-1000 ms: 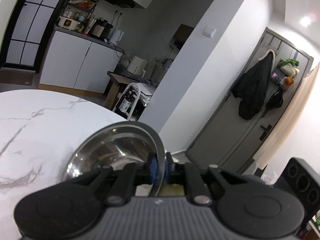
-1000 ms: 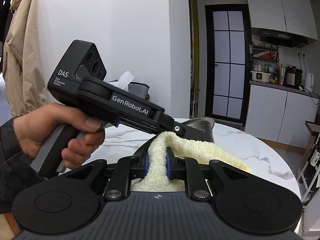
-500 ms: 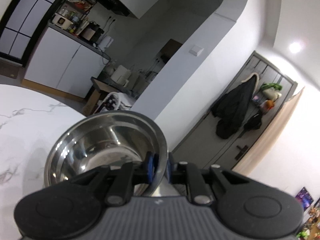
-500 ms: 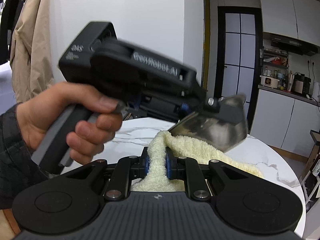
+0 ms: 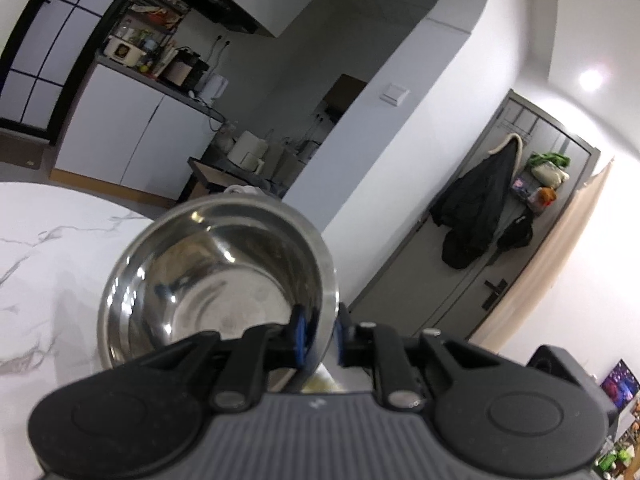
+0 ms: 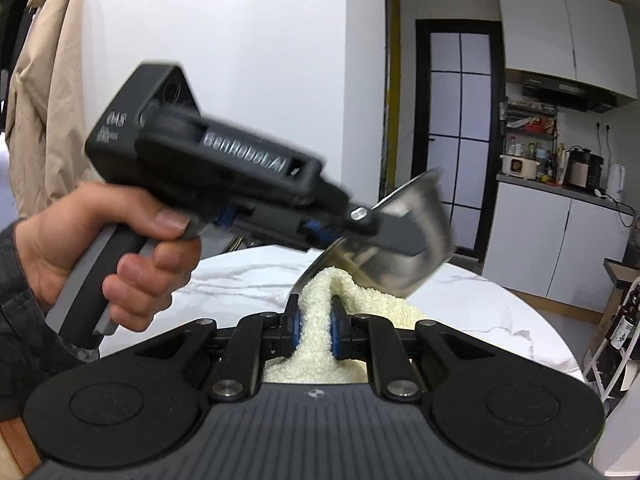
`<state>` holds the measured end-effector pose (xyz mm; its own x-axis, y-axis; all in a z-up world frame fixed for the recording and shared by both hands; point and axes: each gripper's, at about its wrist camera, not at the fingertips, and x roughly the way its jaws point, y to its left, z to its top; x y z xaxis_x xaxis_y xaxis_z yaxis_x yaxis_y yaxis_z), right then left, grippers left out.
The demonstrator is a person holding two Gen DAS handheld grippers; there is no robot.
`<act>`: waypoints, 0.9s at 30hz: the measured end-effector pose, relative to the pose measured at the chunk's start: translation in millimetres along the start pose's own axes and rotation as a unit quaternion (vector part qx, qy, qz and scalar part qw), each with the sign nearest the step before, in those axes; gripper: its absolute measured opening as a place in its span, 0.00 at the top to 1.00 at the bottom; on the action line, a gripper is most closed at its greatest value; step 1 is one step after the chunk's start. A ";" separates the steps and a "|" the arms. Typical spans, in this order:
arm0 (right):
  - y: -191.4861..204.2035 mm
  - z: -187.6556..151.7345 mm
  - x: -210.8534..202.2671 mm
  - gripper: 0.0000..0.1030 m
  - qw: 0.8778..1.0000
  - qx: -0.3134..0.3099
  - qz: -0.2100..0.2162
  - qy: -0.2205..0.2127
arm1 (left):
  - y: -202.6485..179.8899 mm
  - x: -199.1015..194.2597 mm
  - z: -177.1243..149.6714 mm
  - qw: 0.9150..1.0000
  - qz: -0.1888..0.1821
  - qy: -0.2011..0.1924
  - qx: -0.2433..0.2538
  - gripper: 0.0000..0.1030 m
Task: Clean bowl
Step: 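Lift and tilt the bowl over the towel with the left tool while the right tool holds the towel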
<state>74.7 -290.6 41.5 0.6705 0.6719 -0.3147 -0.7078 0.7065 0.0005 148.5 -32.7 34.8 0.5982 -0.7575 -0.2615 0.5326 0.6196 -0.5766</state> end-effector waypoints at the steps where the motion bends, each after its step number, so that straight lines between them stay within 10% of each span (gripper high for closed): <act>1: -0.2 0.0 0.1 0.86 1.000 0.002 0.002 0.000 | 0.6 -0.6 0.0 1.000 0.001 0.000 -0.001 0.89; 27: -9.1 -9.6 15.0 0.86 0.999 -0.011 -0.009 0.031 | 20.7 -2.9 -8.7 0.974 -0.184 -0.019 -0.133 0.82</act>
<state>89.1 -289.0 27.7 0.6691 0.6435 -0.3718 -0.7008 0.7128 -0.0274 152.5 -19.5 16.8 0.4195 -0.9074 0.0264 0.5446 0.2283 -0.8070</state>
